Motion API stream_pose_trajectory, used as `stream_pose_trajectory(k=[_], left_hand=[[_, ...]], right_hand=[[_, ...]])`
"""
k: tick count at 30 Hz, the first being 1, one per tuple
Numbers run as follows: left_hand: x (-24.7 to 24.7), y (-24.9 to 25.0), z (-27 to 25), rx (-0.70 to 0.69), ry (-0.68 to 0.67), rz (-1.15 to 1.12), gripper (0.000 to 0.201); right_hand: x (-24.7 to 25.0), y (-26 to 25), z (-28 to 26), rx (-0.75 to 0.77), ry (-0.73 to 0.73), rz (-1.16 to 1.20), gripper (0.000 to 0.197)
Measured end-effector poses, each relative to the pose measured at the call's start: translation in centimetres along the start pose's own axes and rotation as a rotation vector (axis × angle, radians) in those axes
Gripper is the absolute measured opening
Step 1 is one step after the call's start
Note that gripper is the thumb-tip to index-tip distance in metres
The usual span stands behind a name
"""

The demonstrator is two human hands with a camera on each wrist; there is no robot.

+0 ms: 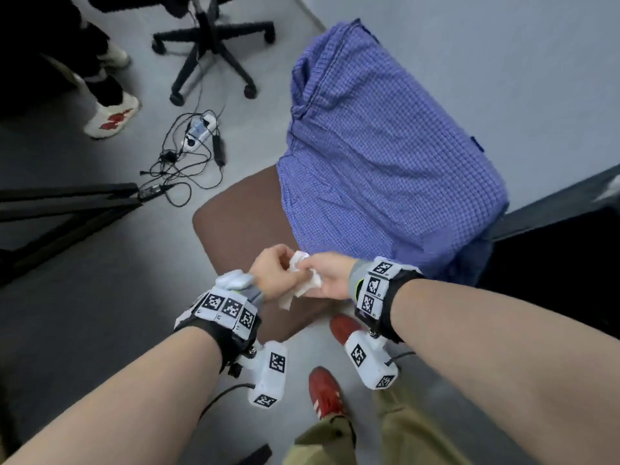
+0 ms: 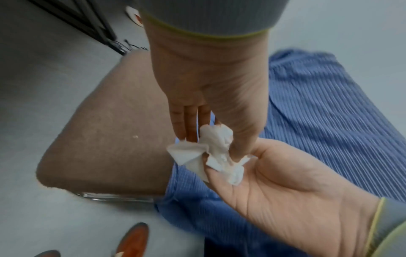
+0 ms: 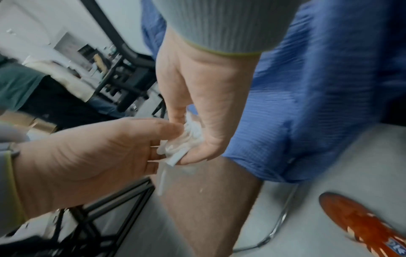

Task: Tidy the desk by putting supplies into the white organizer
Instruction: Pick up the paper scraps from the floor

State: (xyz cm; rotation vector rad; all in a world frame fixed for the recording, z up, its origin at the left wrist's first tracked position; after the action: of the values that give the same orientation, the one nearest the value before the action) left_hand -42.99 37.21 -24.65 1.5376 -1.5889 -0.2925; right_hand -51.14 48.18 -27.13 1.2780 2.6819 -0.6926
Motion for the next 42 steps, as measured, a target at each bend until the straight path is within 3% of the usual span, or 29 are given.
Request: stream_pose_trajectory(k=[4, 10, 14, 17, 20, 23, 25, 29, 31, 33, 36, 42], left_hand=[[-6.7, 5.1, -1.2, -0.036, -0.292, 0.099, 0.036], [-19.2, 11.5, -2.1, -0.129, -0.493, 0.338, 0.033], [-26.2, 14.2, -2.5, -0.16, -0.579, 0.467, 0.04], [-30.9, 15.4, -3.3, -0.159, -0.66, 0.499, 0.045], [-36.0, 16.6, -4.4, -0.165, -0.67, 0.502, 0.037], [-41.4, 18.3, -6.0, -0.069, -0.737, 0.492, 0.036], [-44.9, 19.6, -6.9, -0.062, -0.818, 0.527, 0.04], [-50.9, 20.8, -8.2, -0.17, -0.911, 0.679, 0.019], [-53.2, 21.3, -8.9, -0.203, -0.952, 0.704, 0.022], [-56.8, 21.5, -9.8, -0.249, -0.989, 0.762, 0.028], [-60.1, 21.2, -10.9, -0.316, -0.975, 0.778, 0.021], [-66.2, 20.9, -12.5, -0.34, -1.013, 0.787, 0.024]], right_hand=[[7.6, 4.1, -4.9, 0.025, 0.08, 0.116, 0.027], [18.6, 10.1, -10.9, 0.055, 0.199, 0.272, 0.029], [23.8, 13.9, -13.3, 0.058, 0.259, 0.413, 0.028], [27.0, 16.7, -14.9, 0.054, 0.347, 0.55, 0.039], [30.6, 19.6, -16.9, 0.054, 0.397, 0.603, 0.04], [34.4, 22.6, -19.1, 0.069, 0.405, 0.677, 0.033], [36.9, 24.9, -20.2, 0.09, 0.403, 0.732, 0.019], [40.9, 28.8, -22.2, 0.105, 0.438, 0.836, 0.016], [42.2, 30.4, -22.7, 0.11, 0.429, 0.9, 0.023], [44.3, 32.5, -23.7, 0.097, 0.463, 0.92, 0.018], [46.3, 35.0, -24.8, 0.069, 0.514, 0.992, 0.028], [48.9, 38.7, -27.2, 0.028, 0.54, 1.107, 0.019]])
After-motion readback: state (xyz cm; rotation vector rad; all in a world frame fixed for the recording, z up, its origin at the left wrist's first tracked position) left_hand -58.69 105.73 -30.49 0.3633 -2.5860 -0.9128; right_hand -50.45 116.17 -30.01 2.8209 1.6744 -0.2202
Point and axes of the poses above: each hand's wrist, its own z-axis towards the middle knuckle, its own x-axis out of the back of the hand, y = z × x, the point moved 1 cm from there along z, towards the middle knuckle, and after that the axes turned 9 degrees about -z, right-handed, at the moved point
